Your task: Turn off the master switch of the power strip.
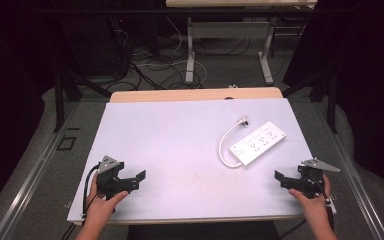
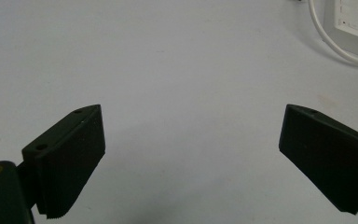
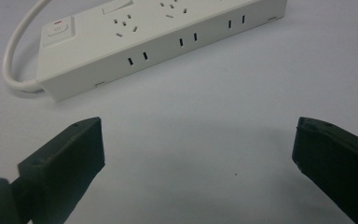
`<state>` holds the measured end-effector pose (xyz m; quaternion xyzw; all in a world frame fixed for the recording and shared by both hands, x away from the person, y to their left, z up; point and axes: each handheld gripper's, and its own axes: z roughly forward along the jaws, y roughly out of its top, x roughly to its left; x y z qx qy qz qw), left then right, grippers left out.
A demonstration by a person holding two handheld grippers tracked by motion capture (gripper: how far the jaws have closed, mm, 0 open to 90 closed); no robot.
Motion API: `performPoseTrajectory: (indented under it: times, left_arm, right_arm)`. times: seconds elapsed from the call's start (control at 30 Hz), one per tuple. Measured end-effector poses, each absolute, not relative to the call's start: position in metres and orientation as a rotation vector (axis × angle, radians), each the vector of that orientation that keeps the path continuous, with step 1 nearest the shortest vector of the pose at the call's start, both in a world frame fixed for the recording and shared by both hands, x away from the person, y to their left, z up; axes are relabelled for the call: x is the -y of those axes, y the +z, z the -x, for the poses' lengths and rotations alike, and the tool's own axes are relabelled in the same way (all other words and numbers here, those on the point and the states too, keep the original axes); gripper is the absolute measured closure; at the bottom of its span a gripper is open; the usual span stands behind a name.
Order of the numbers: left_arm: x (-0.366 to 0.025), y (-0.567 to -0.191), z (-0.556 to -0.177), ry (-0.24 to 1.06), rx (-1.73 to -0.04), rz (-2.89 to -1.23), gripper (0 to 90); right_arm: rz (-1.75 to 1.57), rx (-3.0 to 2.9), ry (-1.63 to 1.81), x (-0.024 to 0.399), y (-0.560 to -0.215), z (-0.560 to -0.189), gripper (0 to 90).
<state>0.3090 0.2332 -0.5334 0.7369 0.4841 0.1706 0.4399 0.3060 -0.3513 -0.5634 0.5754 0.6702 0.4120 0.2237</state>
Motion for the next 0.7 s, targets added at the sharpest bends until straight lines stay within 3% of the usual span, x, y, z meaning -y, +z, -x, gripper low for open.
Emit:
performPoseTrajectory:
  times: [0.7]
  left_arm:
    - [-0.2336, -0.5339, -0.309, 0.421, -1.209, -1.826, 7.0]
  right_arm:
    - [-1.619, -1.848, 1.138, 0.3515, -0.5644, -0.3048, 3.6]
